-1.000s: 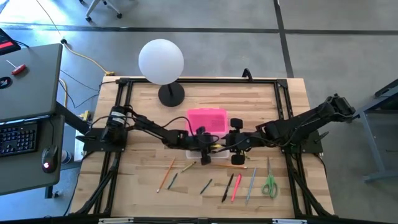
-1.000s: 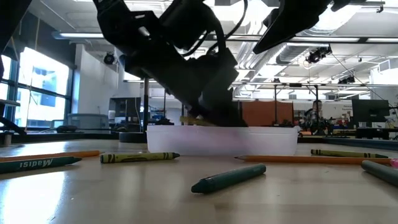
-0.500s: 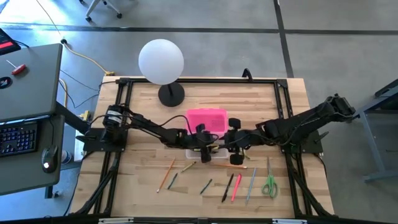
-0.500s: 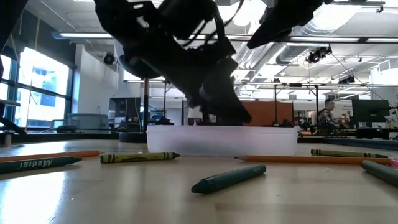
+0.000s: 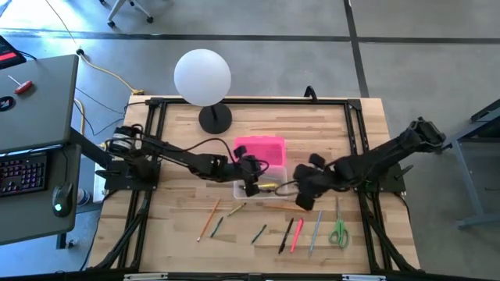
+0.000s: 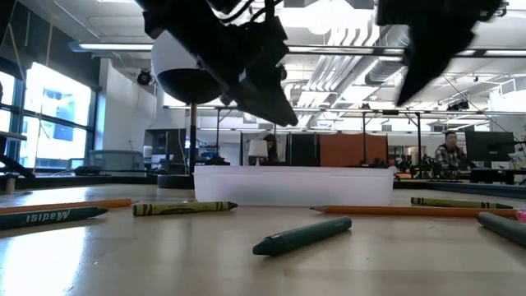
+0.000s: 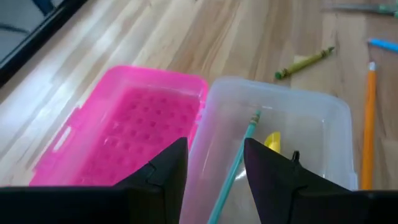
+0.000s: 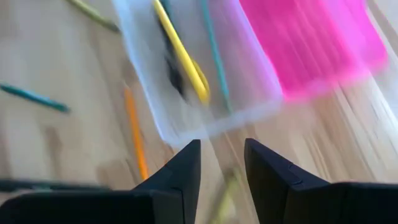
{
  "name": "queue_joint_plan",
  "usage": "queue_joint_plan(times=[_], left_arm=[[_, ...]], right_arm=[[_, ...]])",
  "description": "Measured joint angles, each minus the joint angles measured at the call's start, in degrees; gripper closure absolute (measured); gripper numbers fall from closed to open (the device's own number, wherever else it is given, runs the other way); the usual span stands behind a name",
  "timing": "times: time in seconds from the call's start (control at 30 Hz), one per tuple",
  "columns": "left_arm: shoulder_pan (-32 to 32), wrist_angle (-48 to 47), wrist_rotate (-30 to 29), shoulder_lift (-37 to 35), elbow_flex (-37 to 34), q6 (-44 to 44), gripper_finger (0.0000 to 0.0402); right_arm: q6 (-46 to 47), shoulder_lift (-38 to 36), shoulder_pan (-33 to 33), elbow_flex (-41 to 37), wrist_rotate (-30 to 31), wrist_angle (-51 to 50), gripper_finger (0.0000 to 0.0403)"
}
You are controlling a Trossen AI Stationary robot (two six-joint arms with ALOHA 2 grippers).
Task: Pick & place school supplies into a supply box
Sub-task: Put the light green crayon into the pink supply box
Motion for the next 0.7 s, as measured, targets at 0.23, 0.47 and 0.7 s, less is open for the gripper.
queue_joint_plan(times=[0.23, 0.47, 0.7], left_arm=[[0.0, -3.31, -0.3, -0.43, -0.09, -0.36, 0.0213], [-0.02, -3.3, -0.08, -0.42, -0.09, -1.48, 0.0213], [-0.02, -3.46, 0.29, -0.42, -0.09, -1.67, 0.0213]], right_arm=[[16.47, 1.07, 7.92, 0.0, 5.93, -7.83, 0.0299], [16.28, 6.96, 11.65, -0.04, 10.96, -7.73, 0.0299], [16.52, 12.41, 12.56, -4.16, 14.55, -3.95, 0.0299]])
